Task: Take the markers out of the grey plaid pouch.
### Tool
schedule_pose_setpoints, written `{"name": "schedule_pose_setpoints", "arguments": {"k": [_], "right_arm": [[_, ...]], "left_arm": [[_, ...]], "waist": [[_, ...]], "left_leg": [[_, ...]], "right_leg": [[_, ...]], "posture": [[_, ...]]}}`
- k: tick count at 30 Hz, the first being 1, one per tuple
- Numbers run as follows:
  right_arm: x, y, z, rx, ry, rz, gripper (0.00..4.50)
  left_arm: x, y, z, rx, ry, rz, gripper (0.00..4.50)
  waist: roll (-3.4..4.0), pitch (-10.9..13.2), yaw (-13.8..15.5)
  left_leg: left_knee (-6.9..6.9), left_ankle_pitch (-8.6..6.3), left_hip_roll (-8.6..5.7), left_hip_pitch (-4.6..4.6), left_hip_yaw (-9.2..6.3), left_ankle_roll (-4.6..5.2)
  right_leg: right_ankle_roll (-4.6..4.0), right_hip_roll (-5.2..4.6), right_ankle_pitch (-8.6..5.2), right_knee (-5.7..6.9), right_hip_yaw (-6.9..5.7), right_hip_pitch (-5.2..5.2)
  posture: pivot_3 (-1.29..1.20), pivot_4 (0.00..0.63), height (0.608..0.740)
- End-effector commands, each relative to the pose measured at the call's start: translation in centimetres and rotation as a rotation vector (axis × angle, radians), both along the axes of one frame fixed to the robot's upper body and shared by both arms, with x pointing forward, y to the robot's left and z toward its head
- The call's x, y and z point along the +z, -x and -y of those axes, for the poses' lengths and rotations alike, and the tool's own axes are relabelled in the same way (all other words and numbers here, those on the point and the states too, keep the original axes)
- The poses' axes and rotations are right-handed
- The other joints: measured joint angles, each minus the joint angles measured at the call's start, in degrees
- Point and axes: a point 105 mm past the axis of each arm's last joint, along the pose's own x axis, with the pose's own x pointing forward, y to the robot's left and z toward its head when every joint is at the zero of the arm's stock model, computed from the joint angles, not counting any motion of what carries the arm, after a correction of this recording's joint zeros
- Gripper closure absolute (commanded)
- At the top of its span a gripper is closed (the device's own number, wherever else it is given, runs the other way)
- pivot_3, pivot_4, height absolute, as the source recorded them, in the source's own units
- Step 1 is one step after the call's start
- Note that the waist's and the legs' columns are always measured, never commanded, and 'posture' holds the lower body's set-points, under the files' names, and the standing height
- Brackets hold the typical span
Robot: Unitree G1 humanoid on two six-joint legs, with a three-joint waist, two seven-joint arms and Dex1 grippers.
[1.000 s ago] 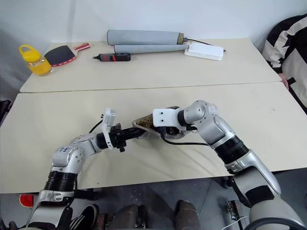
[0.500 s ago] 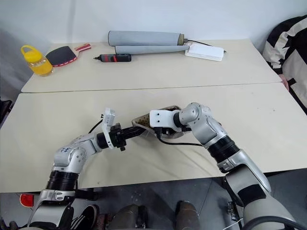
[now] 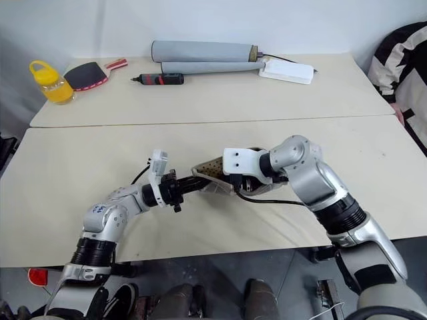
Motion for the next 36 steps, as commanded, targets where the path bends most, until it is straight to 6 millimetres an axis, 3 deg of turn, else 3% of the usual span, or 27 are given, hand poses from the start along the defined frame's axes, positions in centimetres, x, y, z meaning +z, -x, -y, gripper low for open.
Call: {"name": "schedule_pose_setpoints", "arguments": {"k": [1,6,10,13,16,23,28,33,35,36], "right_arm": [[2.3,-0.3,0.8,-0.016,-0.033,0.085,3.38],[0.5,-0.8,1.1,-0.003,0.069,0.114,3.38],[0.5,-1.0,0.0,0.033,0.077,0.169,3.38],[0.0,-1.5,0.4,0.02,0.131,0.2,3.38],[-0.3,-1.7,0.8,0.001,0.154,0.205,3.39],[0.3,-1.9,2.4,-0.048,0.153,0.2,3.39],[-0.5,-1.6,2.4,-0.05,0.138,0.16,3.39],[-1.4,-1.2,2.0,-0.038,0.133,0.125,3.39],[-1.3,-1.1,1.8,-0.036,0.126,0.123,3.39],[-1.3,-1.1,1.8,-0.035,0.125,0.124,3.39]], "left_arm": [[0.2,-0.4,-0.5,0.054,-0.025,0.03,4.5],[1.8,-0.1,1.2,0.029,-0.007,0.08,4.5],[2.9,-0.2,2.4,0.044,-0.003,0.097,4.5],[3.6,0.1,3.1,0.036,0.008,0.098,4.5],[3.2,0.4,3.7,0.051,-0.067,0.12,4.5],[2.1,-1.2,1.6,0.183,-0.242,0.218,4.5],[2.0,-1.4,1.0,0.211,-0.191,0.187,4.5],[1.9,0.4,2.0,0.115,-0.104,0.148,3.11],[1.9,0.2,1.6,0.146,-0.099,0.173,2.49],[2.0,0.0,1.5,0.162,-0.098,0.184,2.45]], "waist": [[0.0,0.0,-0.01],[-0.01,0.01,0.1],[-0.02,0.01,0.05],[-0.02,0.01,0.04],[-0.02,0.01,0.08],[-0.02,0.01,0.02],[-0.02,0.01,0.1],[-0.02,0.01,0.09],[-0.02,0.01,0.1],[-0.02,0.01,0.1]], "left_leg": [[0.0,0.0,0.0,0.0,0.0,0.0],[0.01,0.0,-0.01,-0.03,-0.01,0.0],[0.02,0.0,-0.02,-0.04,0.0,0.0],[0.02,0.0,-0.02,-0.04,0.0,0.0],[0.02,0.01,-0.01,-0.05,-0.01,0.0],[0.01,0.01,-0.03,-0.06,-0.01,0.0],[0.02,0.01,0.0,-0.09,-0.03,0.01],[0.01,0.01,0.0,-0.08,-0.03,0.0],[0.04,0.01,0.0,-0.11,-0.04,0.01],[0.06,0.01,0.0,-0.11,-0.04,0.02]], "right_leg": [[0.0,0.0,0.0,0.0,-0.01,0.0],[0.0,0.0,0.0,-0.01,-0.01,0.0],[0.0,0.0,0.0,-0.02,-0.02,0.0],[0.0,0.0,0.0,-0.02,-0.02,-0.01],[0.0,0.0,0.0,-0.02,-0.02,0.0],[0.0,0.01,0.0,-0.04,-0.04,0.0],[0.0,0.01,0.0,-0.09,-0.05,0.0],[0.0,0.01,0.0,-0.08,-0.05,0.0],[0.0,0.01,0.0,-0.09,-0.07,0.0],[0.0,0.01,0.0,-0.08,-0.07,0.01]], "posture": [[0.0,0.15,0.74],[0.0,0.15,0.74],[0.0,0.15,0.74],[0.0,0.15,0.74],[0.0,0.15,0.74],[0.0,0.15,0.74],[0.0,0.15,0.74],[0.0,0.15,0.74],[0.0,0.15,0.74],[0.0,0.15,0.74]]}}
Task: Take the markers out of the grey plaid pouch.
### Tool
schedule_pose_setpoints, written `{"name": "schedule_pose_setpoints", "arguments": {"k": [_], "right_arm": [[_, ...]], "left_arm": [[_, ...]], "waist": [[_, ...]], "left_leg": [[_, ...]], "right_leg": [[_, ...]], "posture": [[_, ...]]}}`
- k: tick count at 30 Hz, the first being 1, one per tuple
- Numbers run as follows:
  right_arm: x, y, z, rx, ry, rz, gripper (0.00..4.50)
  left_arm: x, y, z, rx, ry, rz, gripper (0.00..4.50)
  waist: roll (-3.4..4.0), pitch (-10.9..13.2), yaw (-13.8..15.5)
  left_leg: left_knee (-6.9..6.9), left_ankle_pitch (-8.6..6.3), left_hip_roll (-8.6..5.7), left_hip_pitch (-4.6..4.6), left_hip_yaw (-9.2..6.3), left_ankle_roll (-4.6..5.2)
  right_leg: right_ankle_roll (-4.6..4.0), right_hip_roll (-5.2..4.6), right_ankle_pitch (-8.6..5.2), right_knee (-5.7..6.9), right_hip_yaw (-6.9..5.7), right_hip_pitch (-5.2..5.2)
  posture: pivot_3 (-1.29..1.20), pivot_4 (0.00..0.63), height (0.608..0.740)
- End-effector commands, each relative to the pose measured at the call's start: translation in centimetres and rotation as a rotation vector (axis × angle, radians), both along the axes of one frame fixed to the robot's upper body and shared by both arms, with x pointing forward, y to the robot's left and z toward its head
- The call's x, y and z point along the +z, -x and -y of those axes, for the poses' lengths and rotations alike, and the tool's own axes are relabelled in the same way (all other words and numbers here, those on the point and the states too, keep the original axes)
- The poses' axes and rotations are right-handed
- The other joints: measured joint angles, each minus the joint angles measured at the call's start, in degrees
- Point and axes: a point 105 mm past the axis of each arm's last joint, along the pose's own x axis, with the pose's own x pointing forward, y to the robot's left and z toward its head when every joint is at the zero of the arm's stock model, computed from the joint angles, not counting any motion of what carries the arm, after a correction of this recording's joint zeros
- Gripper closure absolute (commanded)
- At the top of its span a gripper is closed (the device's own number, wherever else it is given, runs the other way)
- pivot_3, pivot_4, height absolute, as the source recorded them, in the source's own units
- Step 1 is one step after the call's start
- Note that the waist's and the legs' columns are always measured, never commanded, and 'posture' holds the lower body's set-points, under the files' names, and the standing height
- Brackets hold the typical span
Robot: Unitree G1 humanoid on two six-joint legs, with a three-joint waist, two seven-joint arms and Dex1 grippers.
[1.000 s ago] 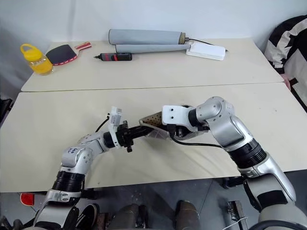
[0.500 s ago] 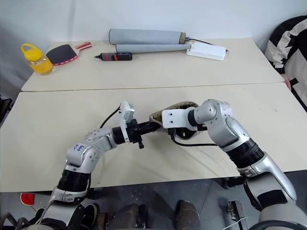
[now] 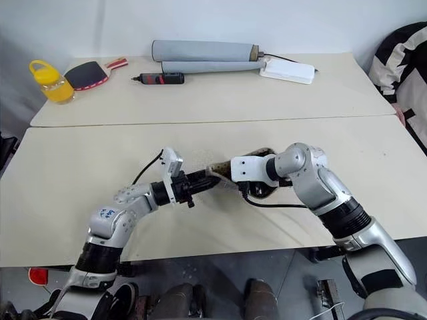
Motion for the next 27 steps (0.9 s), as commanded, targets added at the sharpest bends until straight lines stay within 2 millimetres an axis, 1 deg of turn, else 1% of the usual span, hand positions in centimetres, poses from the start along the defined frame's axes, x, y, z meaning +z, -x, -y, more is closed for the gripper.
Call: {"name": "schedule_pose_setpoints", "arguments": {"k": [1,7,11,15,17,18,22,23,26,27], "right_arm": [[0.8,0.2,-0.4,0.016,-0.022,0.017,3.39],[0.6,0.5,-0.3,0.014,-0.024,0.0,3.39],[0.5,0.5,-0.4,0.01,-0.026,-0.005,3.39],[0.4,0.5,-0.4,0.009,-0.029,-0.007,3.39],[0.3,0.5,-0.5,0.01,-0.031,-0.009,3.39],[0.3,0.5,-0.5,0.01,-0.031,-0.013,3.39],[0.2,0.5,-0.6,0.008,-0.031,-0.017,3.39],[0.2,0.6,-0.5,0.007,-0.03,-0.019,3.39],[0.2,0.6,-0.4,0.005,-0.029,-0.019,3.39],[0.5,0.7,-0.4,0.007,-0.036,-0.014,3.39]], "left_arm": [[1.9,0.2,-0.4,0.006,0.033,0.116,2.45],[3.2,0.8,-1.1,-0.015,0.031,0.231,2.45],[2.9,1.2,-1.5,-0.028,0.003,0.245,2.45],[2.8,1.6,-1.2,-0.051,0.012,0.245,2.45],[2.6,1.8,-0.8,-0.07,0.026,0.227,2.83],[2.5,1.9,-0.7,-0.079,0.03,0.222,3.1],[2.7,2.0,-0.7,-0.081,0.033,0.225,4.4],[2.7,1.9,-0.8,-0.08,0.034,0.225,4.5],[2.6,1.7,-1.3,-0.066,0.017,0.229,4.5],[2.5,1.6,-1.4,-0.055,0.009,0.233,4.5]], "waist": [[0.0,0.0,0.0],[0.0,0.0,-0.02],[0.0,0.0,-0.06],[0.0,0.0,-0.01],[0.0,0.0,0.0],[0.0,0.0,0.0],[0.0,0.0,-0.06],[0.0,0.0,-0.06],[0.0,0.0,-0.04],[0.0,0.0,-0.04]], "left_leg": [[0.01,0.0,0.0,0.0,0.0,0.01],[0.0,0.0,0.01,-0.01,0.0,0.0],[-0.01,0.0,0.01,-0.01,-0.01,0.0],[-0.01,0.0,0.01,-0.01,-0.01,0.0],[0.0,0.0,0.01,-0.02,-0.01,0.0],[0.0,0.0,0.01,-0.02,-0.01,0.01],[0.0,0.0,0.0,-0.02,-0.01,0.01],[-0.01,0.0,0.0,-0.02,-0.01,0.0],[-0.01,0.0,0.0,-0.02,-0.01,0.01],[0.0,0.0,0.0,-0.02,-0.01,0.0]], "right_leg": [[0.0,0.0,0.0,-0.01,0.0,0.0],[0.0,0.0,0.0,-0.01,0.0,-0.01],[0.0,0.0,0.0,-0.03,0.0,-0.01],[0.0,0.0,0.0,-0.02,-0.01,-0.01],[0.0,0.0,0.0,-0.02,-0.01,-0.01],[0.0,0.0,0.0,-0.02,-0.01,-0.01],[0.0,0.0,0.0,-0.02,-0.02,-0.01],[0.0,0.0,0.0,-0.02,-0.01,-0.01],[0.0,0.0,0.0,-0.02,-0.02,-0.01],[0.0,0.0,0.0,-0.02,-0.02,-0.01]], "posture": [[0.0,0.15,0.74],[0.0,0.15,0.74],[0.0,0.15,0.74],[0.0,0.15,0.74],[0.0,0.15,0.74],[0.0,0.15,0.74],[0.0,0.15,0.74],[0.0,0.15,0.74],[0.0,0.15,0.74],[0.0,0.15,0.74]]}}
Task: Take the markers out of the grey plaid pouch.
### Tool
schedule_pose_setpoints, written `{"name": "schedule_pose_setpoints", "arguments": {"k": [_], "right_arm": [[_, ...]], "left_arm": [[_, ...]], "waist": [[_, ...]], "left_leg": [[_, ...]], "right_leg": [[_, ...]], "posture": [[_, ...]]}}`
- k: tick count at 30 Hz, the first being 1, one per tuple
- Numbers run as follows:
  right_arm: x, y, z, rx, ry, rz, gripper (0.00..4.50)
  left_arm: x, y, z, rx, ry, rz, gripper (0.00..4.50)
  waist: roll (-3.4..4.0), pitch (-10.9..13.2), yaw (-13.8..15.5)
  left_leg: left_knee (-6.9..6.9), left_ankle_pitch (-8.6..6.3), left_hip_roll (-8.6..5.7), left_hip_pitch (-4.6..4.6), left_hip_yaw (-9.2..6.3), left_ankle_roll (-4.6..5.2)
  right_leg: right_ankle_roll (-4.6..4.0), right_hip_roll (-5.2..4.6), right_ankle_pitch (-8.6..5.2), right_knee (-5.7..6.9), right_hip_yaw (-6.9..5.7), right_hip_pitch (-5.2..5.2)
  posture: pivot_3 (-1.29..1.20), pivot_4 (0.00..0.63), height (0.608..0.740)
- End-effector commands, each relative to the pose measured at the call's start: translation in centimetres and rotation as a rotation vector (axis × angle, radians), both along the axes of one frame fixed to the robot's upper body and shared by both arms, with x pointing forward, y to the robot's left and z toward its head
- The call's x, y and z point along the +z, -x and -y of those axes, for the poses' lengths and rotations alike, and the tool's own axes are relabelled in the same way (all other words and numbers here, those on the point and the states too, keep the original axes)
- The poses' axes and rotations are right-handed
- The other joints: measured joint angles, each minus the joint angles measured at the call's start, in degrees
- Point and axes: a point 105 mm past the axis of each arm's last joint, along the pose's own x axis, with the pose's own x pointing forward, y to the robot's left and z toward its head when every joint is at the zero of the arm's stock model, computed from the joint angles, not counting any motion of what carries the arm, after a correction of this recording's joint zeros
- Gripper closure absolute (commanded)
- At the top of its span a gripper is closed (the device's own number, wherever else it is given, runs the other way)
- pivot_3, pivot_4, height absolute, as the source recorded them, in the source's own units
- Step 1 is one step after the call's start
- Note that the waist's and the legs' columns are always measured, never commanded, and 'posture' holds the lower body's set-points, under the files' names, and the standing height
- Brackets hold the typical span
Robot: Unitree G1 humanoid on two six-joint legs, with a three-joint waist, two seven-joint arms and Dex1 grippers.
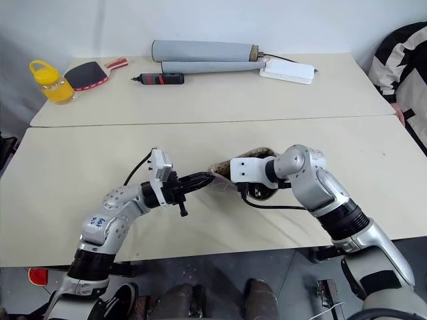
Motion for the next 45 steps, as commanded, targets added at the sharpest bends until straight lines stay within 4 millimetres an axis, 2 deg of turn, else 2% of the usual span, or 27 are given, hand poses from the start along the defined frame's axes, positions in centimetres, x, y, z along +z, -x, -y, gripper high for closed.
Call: {"name": "schedule_pose_setpoints", "arguments": {"k": [1,7,11,15,21,25,32,34,36,38,42,45], "right_arm": [[1.2,0.5,-0.2,0.022,-0.028,0.02,3.39],[5.9,2.5,-0.4,0.045,-0.164,0.021,3.39],[6.3,2.8,0.4,0.021,-0.165,0.026,3.39],[7.9,2.7,1.3,-0.005,-0.224,0.031,3.39],[8.7,2.3,3.4,-0.057,-0.227,0.055,3.39],[8.9,2.2,3.8,-0.066,-0.245,0.052,3.39],[11.2,2.4,1.9,-0.012,-0.408,0.089,3.39],[12.8,2.8,0.8,0.024,-0.526,0.079,3.39],[13.3,3.0,0.4,0.041,-0.562,0.075,3.39],[12.9,2.7,0.6,0.024,-0.545,0.075,3.39],[10.7,1.9,2.0,-0.033,-0.486,0.059,3.42],[9.8,1.4,2.3,-0.053,-0.495,0.053,3.42]], "left_arm": [[1.1,0.2,-0.4,0.007,0.003,0.062,4.5],[0.7,0.3,0.6,0.03,0.016,0.065,4.5],[0.5,0.1,0.8,0.043,0.015,0.068,4.5],[0.6,0.0,0.4,0.05,0.003,0.076,4.5],[1.4,-0.9,-0.9,0.102,-0.004,0.11,4.5],[1.6,-1.3,-1.7,0.121,-0.02,0.124,4.5],[3.2,-3.0,-6.2,0.251,-0.066,0.194,4.5],[4.1,-3.8,-8.2,0.318,-0.087,0.229,4.5],[4.7,-4.2,-9.6,0.369,-0.108,0.266,4.5],[5.4,-4.5,-10.8,0.425,-0.128,0.32,4.5],[8.6,-4.9,-14.3,0.583,-0.101,0.461,4.5],[8.6,-5.0,-16.1,0.645,-0.155,0.501,4.5]], "waist": [[0.0,0.0,0.0],[0.05,0.03,0.24],[0.04,0.03,0.38],[0.04,0.03,0.34],[0.04,0.03,0.42],[0.04,0.03,0.34],[0.04,0.03,0.03],[0.04,0.03,-0.02],[0.04,0.03,-0.02],[0.04,0.03,0.11],[0.02,0.04,0.87],[0.02,0.04,0.88]], "left_leg": [[0.0,0.0,0.0,0.0,0.0,0.0],[0.01,0.0,0.0,-0.02,-0.03,0.0],[0.02,0.0,-0.02,-0.07,-0.11,0.01],[0.02,0.0,-0.02,-0.07,-0.08,0.01],[0.01,0.0,-0.02,-0.09,-0.09,0.02],[0.01,0.0,-0.01,-0.09,-0.08,0.02],[0.01,0.0,0.0,-0.08,-0.08,0.01],[0.0,0.0,0.0,-0.08,-0.09,0.01],[-0.01,0.0,0.0,-0.09,-0.08,0.01],[-0.02,-0.01,-0.01,-0.11,-0.09,0.01],[-0.02,-0.02,-0.06,-0.17,-0.11,0.03],[-0.03,-0.02,-0.07,-0.16,-0.04,0.03]], "right_leg": [[0.0,0.0,0.0,0.01,0.0,0.0],[0.0,0.0,0.0,0.0,-0.01,0.0],[0.0,-0.03,0.0,-0.01,-0.06,-0.02],[0.0,-0.03,0.01,-0.04,-0.04,-0.02],[0.0,-0.03,0.01,-0.08,-0.06,-0.02],[0.0,-0.03,0.01,-0.1,-0.05,-0.01],[0.0,-0.02,0.01,-0.06,-0.06,-0.02],[0.0,-0.02,0.01,-0.04,-0.07,-0.02],[0.0,-0.02,0.01,0.0,-0.07,-0.07],[0.0,-0.02,0.01,0.03,-0.08,-0.09],[0.03,-0.04,0.02,-0.04,-0.09,-0.08],[0.03,-0.04,0.02,-0.04,-0.08,-0.1]], "posture": [[0.0,0.15,0.74],[0.0,0.15,0.74],[0.0,0.15,0.74],[0.0,0.15,0.74],[0.0,0.15,0.74],[0.0,0.15,0.74],[0.0,0.15,0.74],[0.0,0.15,0.74],[0.0,0.15,0.74],[0.0,0.15,0.74],[0.0,0.15,0.74],[0.0,0.15,0.74]]}}
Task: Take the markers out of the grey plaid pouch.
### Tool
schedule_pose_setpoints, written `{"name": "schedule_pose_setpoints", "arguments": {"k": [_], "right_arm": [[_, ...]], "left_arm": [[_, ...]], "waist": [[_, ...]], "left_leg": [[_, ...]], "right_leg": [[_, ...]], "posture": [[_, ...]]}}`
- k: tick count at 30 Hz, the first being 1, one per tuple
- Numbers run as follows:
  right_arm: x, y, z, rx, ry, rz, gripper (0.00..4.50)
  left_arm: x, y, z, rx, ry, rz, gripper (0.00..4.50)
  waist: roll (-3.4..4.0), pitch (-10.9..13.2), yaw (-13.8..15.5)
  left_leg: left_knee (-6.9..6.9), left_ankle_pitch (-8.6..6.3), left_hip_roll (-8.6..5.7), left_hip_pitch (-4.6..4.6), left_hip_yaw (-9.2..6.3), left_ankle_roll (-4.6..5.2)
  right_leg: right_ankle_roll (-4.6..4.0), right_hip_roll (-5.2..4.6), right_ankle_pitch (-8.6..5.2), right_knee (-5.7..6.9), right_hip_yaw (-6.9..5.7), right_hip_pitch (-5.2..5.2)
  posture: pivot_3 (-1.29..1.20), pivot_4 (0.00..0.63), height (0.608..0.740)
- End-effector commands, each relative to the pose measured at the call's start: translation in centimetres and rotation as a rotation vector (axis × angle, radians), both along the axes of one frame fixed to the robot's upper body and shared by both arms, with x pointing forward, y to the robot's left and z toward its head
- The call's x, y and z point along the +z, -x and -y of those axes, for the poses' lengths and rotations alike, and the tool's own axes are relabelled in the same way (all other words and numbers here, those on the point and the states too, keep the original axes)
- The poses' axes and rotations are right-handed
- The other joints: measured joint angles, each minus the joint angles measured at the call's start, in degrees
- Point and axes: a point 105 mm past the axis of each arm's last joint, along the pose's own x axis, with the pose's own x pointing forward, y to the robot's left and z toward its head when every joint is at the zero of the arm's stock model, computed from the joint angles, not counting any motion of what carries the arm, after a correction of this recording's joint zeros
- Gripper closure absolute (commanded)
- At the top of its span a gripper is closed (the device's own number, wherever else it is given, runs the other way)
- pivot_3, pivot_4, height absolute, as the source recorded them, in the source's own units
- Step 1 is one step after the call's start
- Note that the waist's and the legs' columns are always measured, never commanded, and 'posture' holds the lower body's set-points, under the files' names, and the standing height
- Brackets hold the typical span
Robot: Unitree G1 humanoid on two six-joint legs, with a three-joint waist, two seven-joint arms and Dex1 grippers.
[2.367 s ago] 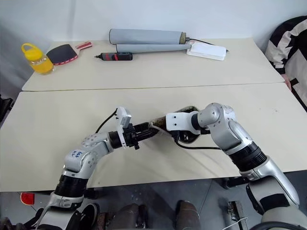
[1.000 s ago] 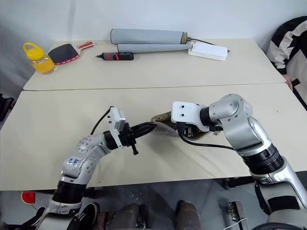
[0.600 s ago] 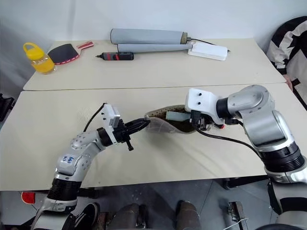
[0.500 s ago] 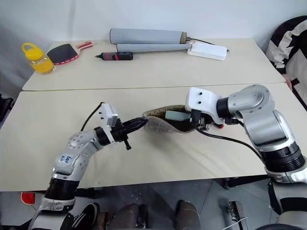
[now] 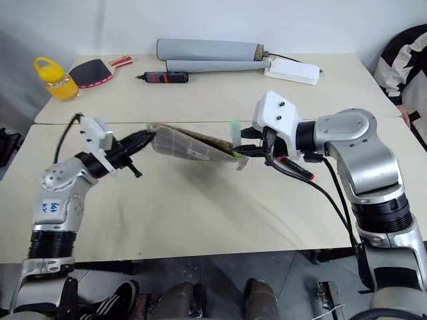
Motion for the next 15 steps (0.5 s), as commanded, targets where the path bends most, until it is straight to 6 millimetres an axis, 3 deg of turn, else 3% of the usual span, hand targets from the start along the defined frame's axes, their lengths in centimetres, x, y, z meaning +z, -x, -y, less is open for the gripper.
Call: {"name": "schedule_pose_setpoints", "arguments": {"k": [1,2,6,12,15], "right_arm": [[-0.1,-1.5,1.5,-0.099,-0.029,0.024,3.42],[0.2,-2.0,1.5,-0.116,-0.067,0.036,3.42],[-1.7,-2.5,2.3,-0.128,0.026,0.057,3.42],[2.3,-1.3,-0.7,-0.013,-0.253,0.033,3.42],[3.4,-0.8,-1.1,0.004,-0.33,0.009,3.42]], "left_arm": [[1.9,0.1,-4.3,0.176,-0.005,0.106,4.5],[1.6,0.2,-4.4,0.182,-0.009,0.104,4.5],[1.2,0.7,-3.5,0.178,-0.065,0.133,4.5],[-0.4,0.8,-1.3,0.111,-0.018,0.066,4.5],[-0.4,0.5,-1.6,0.14,-0.024,0.07,4.5]], "waist": [[0.0,0.0,-0.05],[0.0,0.0,-0.09],[-0.01,0.0,-0.37],[-0.01,0.0,-0.52],[-0.01,0.0,-0.71]], "left_leg": [[0.0,0.0,-0.02,0.02,0.03,0.0],[-0.01,0.0,-0.02,0.02,0.05,0.0],[-0.02,0.0,-0.02,0.02,0.07,0.0],[0.01,0.01,0.05,0.02,0.06,-0.01],[0.01,0.01,0.04,0.02,0.03,-0.01]], "right_leg": [[0.0,0.0,0.0,0.01,0.02,0.0],[0.0,0.01,0.0,0.01,0.01,0.0],[0.0,0.05,0.0,0.06,0.03,-0.05],[0.0,0.04,0.0,0.12,0.05,-0.04],[0.0,0.05,0.0,0.15,0.03,-0.05]], "posture": [[0.0,0.15,0.74],[0.0,0.15,0.74],[0.0,0.15,0.74],[0.0,0.15,0.74],[0.0,0.15,0.74]]}}
